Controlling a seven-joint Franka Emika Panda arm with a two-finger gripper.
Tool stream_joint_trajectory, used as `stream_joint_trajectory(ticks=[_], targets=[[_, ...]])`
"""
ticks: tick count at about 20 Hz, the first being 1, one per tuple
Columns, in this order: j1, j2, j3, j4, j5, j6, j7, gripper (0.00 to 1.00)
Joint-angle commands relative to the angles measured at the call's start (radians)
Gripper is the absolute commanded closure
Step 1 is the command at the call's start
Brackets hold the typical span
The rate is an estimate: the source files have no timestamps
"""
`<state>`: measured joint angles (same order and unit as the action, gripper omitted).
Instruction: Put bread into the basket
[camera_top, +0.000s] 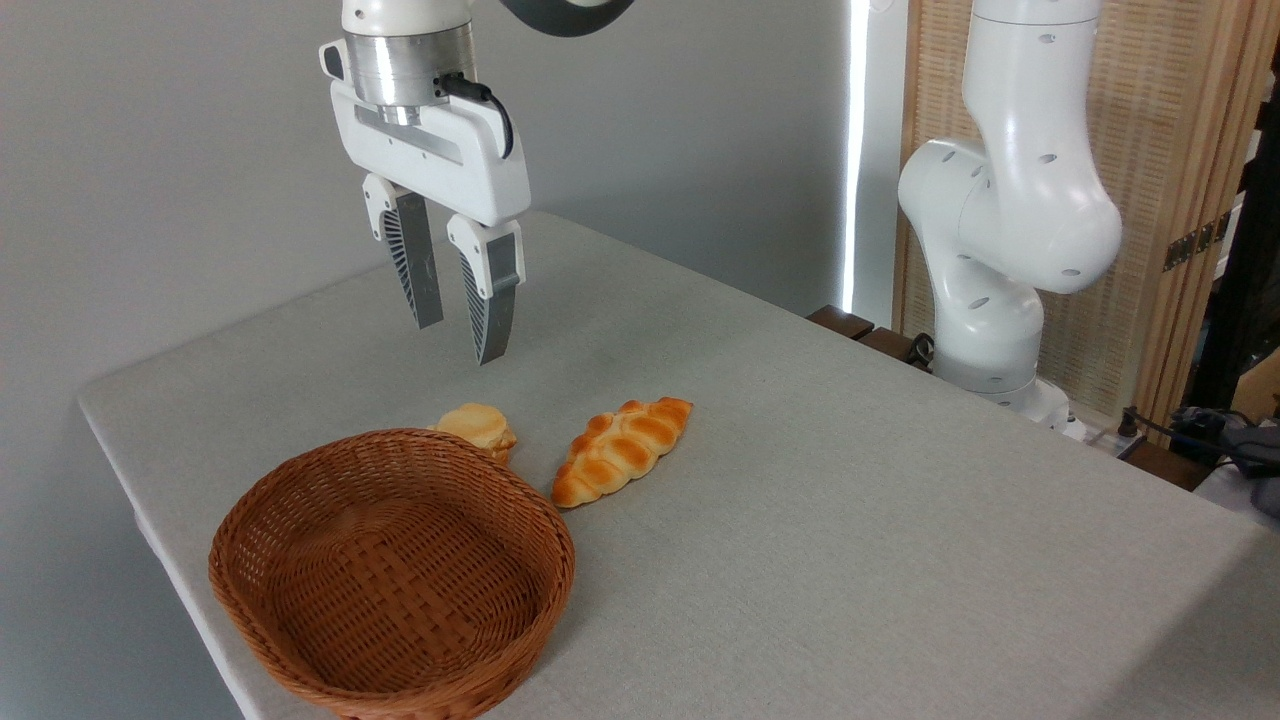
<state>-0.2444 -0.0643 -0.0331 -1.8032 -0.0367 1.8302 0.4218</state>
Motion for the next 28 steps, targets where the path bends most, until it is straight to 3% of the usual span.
stream_joint_trajectory(ticks=[1,4,10,17,25,28], targets=[[-0.030,-0.011,0.002,-0.041,0.011,0.004,-0.020,0.00],[-0.032,-0.020,0.001,-0.065,0.009,0.020,-0.020,0.00],[-0.065,-0.075,0.002,-0.221,0.003,0.216,-0.098,0.00],[-0.092,-0.083,0.002,-0.292,0.003,0.219,-0.123,0.00],[-0.092,-0.066,0.004,-0.358,0.000,0.342,-0.126,0.00],[-0.092,-0.058,0.004,-0.358,-0.038,0.350,-0.126,0.00]])
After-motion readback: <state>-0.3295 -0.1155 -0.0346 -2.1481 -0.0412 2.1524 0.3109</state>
